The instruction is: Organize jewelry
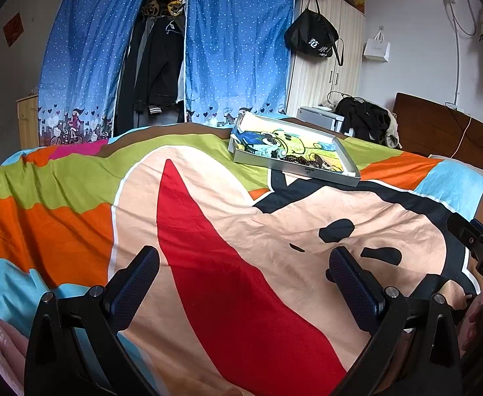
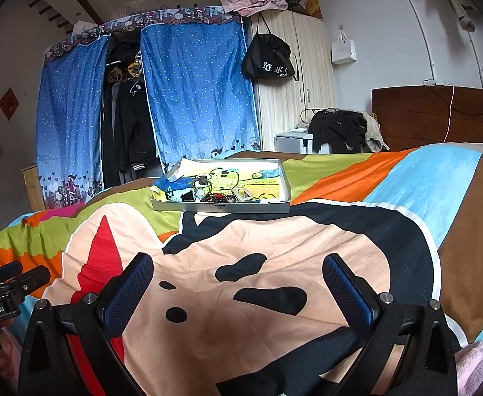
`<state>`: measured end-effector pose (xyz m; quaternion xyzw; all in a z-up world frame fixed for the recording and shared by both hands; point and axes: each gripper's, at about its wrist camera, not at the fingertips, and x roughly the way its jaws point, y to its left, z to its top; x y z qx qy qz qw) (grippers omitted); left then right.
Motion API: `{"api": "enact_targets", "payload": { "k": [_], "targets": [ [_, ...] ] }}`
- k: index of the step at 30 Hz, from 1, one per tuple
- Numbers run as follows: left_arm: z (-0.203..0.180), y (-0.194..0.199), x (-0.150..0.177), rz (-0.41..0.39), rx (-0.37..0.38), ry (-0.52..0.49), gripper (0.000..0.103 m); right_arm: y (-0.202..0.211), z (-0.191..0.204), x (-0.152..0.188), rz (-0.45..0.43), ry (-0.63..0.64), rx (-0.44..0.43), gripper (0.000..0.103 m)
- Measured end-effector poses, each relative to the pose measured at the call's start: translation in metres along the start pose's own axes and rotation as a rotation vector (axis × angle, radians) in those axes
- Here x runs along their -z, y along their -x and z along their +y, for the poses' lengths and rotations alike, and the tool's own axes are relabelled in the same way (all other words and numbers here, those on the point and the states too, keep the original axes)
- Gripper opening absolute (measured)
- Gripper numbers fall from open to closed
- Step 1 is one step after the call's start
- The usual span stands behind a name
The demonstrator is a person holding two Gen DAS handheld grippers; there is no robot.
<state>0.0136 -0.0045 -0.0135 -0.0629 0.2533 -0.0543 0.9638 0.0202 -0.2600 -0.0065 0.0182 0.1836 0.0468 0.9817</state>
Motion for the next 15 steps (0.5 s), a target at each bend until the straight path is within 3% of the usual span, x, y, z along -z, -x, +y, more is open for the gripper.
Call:
{"api": "enact_targets", "payload": {
  "k": [15],
  "targets": [
    [0.0003, 0.0011, 0.0023, -0.004, -0.006, -0.005, 0.101, 0.0003, 0.0006, 0.0001, 0.0, 0.001, 0.001, 0.103]
  ]
}}
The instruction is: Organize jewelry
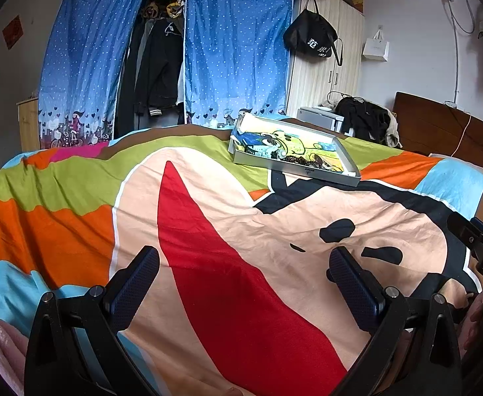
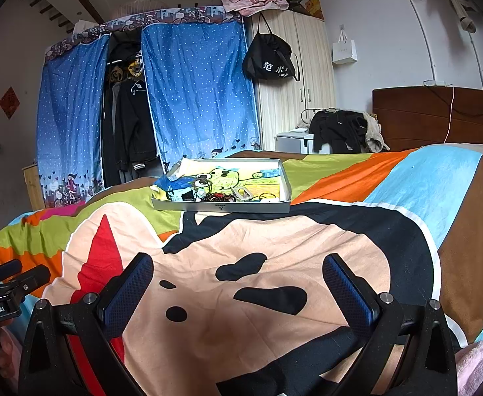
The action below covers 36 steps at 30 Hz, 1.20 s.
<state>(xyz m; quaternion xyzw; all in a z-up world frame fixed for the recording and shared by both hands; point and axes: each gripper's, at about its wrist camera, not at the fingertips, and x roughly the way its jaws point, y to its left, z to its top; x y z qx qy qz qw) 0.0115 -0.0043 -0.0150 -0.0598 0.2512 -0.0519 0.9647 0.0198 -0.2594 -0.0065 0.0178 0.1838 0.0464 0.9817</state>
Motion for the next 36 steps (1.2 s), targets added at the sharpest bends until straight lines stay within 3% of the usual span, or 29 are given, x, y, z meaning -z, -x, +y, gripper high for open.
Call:
{"api": "enact_targets", "payload": {
  "k": [36],
  "targets": [
    [0.0006, 0.0001, -0.0005, -0.001, -0.002, -0.005, 0.101, -0.0018, -0.001, 0.0018, 0.01, 0.003, -0.005, 0.103]
  ]
}}
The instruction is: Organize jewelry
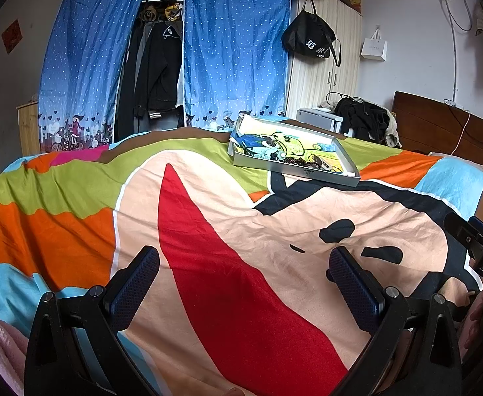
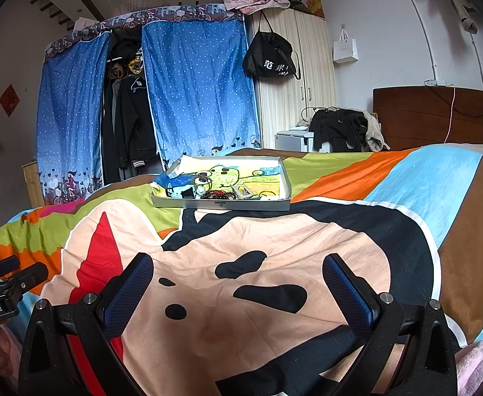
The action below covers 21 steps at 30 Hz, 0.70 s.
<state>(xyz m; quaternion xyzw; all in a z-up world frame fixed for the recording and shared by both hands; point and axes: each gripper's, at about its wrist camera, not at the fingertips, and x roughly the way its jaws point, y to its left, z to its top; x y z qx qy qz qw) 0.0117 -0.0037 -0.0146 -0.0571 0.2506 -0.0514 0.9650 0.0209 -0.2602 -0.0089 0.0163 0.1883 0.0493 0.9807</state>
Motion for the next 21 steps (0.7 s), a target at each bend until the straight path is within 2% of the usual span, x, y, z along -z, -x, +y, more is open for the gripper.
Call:
{"api": "enact_targets", "payload": {
  "k": [21],
  "targets": [
    [0.0016, 0.0001, -0.0017, 0.001, 0.001, -0.001, 0.101, -0.001, -0.0023, 0.0007, 0.002, 0.004, -0.002, 0.103]
  ]
}}
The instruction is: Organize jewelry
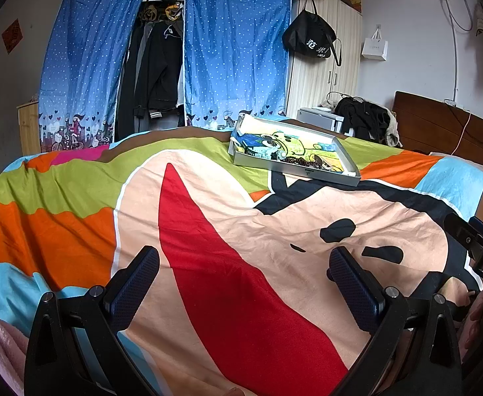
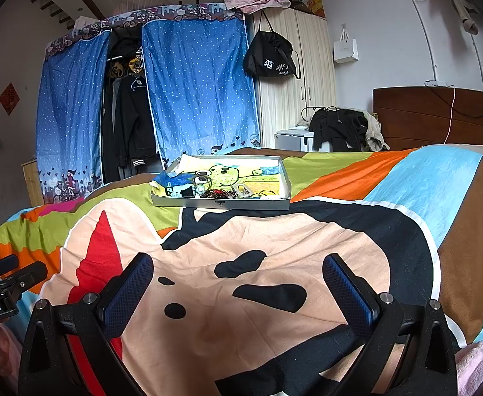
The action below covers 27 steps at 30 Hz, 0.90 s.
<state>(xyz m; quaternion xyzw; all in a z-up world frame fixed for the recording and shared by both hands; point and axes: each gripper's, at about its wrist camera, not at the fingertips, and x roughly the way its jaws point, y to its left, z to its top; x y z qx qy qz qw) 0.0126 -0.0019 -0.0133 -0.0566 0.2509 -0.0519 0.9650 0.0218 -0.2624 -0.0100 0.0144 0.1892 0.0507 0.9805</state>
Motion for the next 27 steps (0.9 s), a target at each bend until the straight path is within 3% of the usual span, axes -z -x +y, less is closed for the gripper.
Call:
{"api": "enact_targets", "payload": {
  "k": [27],
  "targets": [
    [-0.0021, -0.0041, 0.0025, 0.007, -0.037, -0.04, 0.101, 0.0001, 0.001, -0.0007, 0.001, 0.001, 0.0, 0.103]
  ]
}}
